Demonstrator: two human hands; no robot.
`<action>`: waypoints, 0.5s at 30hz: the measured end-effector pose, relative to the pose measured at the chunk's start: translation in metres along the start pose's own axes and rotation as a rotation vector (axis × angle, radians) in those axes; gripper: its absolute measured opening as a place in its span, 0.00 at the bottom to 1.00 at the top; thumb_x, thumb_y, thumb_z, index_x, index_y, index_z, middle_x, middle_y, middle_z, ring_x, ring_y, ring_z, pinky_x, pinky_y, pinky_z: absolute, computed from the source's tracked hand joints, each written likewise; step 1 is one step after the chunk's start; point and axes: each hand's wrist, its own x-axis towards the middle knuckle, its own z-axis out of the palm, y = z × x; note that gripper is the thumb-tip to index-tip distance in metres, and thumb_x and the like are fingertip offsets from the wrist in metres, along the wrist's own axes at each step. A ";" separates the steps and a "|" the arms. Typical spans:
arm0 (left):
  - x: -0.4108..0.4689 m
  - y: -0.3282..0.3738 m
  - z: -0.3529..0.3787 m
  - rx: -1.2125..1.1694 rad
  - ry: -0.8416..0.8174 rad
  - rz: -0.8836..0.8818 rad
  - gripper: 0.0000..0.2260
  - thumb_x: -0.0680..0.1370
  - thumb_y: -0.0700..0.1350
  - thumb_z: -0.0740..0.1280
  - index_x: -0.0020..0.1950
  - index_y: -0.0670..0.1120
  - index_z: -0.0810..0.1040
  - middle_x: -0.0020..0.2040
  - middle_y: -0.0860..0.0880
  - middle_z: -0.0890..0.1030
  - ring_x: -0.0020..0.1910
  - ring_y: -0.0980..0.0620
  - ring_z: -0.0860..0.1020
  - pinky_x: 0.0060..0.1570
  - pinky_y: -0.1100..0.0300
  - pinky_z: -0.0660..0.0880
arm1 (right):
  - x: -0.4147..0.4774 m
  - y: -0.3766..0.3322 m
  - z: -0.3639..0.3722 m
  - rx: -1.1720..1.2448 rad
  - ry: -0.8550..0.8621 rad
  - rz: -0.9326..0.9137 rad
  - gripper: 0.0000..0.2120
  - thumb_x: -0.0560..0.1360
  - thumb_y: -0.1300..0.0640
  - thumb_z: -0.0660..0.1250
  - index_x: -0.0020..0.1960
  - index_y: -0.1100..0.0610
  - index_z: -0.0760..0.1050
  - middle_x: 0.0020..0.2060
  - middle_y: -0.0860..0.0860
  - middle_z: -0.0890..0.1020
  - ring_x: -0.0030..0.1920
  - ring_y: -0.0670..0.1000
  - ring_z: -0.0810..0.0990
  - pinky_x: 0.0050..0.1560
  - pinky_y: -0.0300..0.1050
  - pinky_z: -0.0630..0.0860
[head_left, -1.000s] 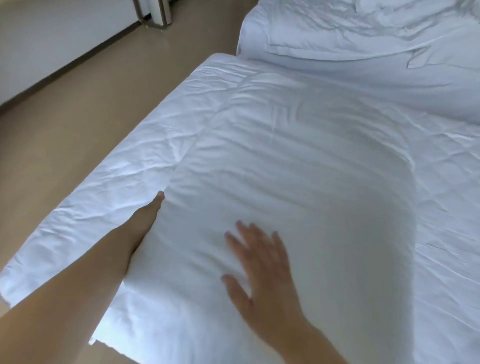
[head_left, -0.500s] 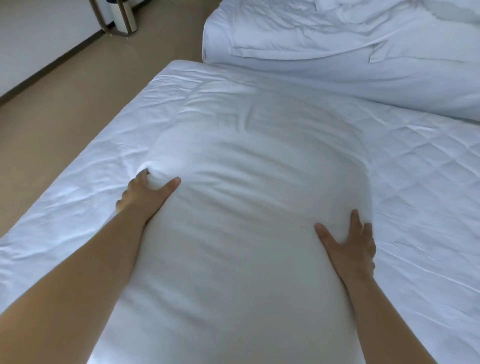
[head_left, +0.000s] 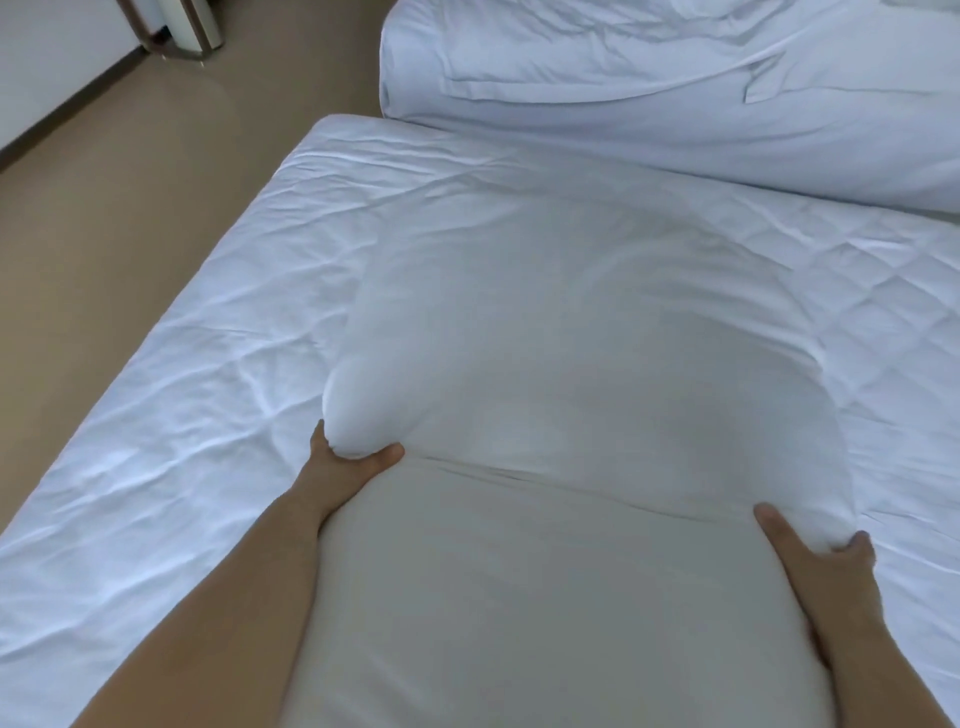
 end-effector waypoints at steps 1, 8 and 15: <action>0.004 -0.001 -0.001 -0.003 -0.029 0.002 0.52 0.55 0.58 0.71 0.75 0.51 0.51 0.70 0.48 0.67 0.66 0.45 0.68 0.58 0.55 0.66 | -0.002 -0.001 0.000 0.013 -0.025 0.009 0.48 0.58 0.38 0.75 0.67 0.63 0.60 0.64 0.61 0.70 0.63 0.63 0.69 0.66 0.58 0.64; 0.002 -0.010 -0.002 0.012 -0.006 0.047 0.49 0.55 0.58 0.70 0.72 0.46 0.56 0.67 0.46 0.70 0.63 0.46 0.71 0.54 0.56 0.68 | -0.017 0.001 0.003 -0.038 -0.055 -0.016 0.32 0.71 0.46 0.68 0.65 0.66 0.66 0.62 0.63 0.73 0.61 0.63 0.71 0.59 0.53 0.67; -0.025 -0.018 0.004 0.030 0.107 0.219 0.41 0.52 0.62 0.71 0.62 0.47 0.68 0.52 0.45 0.78 0.51 0.42 0.77 0.41 0.56 0.70 | -0.026 0.006 -0.008 -0.105 0.105 -0.106 0.17 0.78 0.53 0.60 0.38 0.65 0.69 0.30 0.55 0.69 0.41 0.59 0.70 0.44 0.47 0.63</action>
